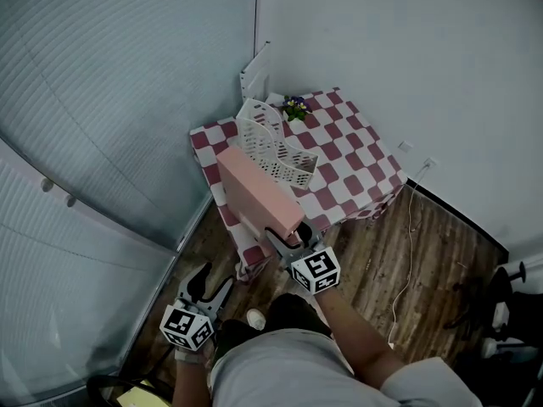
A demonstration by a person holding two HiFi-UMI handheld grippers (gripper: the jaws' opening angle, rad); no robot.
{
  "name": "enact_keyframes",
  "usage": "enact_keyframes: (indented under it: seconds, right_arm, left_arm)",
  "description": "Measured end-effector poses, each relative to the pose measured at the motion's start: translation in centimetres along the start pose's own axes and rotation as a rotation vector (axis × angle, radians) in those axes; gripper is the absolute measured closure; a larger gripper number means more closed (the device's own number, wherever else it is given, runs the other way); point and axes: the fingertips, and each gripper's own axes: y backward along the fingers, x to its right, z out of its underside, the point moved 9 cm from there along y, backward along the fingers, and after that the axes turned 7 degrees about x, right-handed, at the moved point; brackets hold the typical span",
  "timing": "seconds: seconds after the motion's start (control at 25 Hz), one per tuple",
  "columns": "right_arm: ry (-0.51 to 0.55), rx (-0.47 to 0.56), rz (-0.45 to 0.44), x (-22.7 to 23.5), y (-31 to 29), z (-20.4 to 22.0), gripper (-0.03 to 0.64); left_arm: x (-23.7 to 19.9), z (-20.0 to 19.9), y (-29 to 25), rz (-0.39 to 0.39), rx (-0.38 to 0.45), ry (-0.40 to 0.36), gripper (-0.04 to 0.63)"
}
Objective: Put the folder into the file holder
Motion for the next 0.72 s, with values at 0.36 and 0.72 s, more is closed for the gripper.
enact_keyframes:
  seconds: [0.36,0.72]
  right_arm:
    - [-0.009,0.077,-0.051,2.9,1.8,-4.5,0.344]
    - [-0.025,0.093,-0.117,10.3,5.3,-7.9,0.344]
  left_arm:
    - [-0.1,-1.1,-3.3,0.077,-0.009,-0.018,0.356]
    - [3.2,-1.7,-10.0,0.093,-0.013,-0.031,0.356]
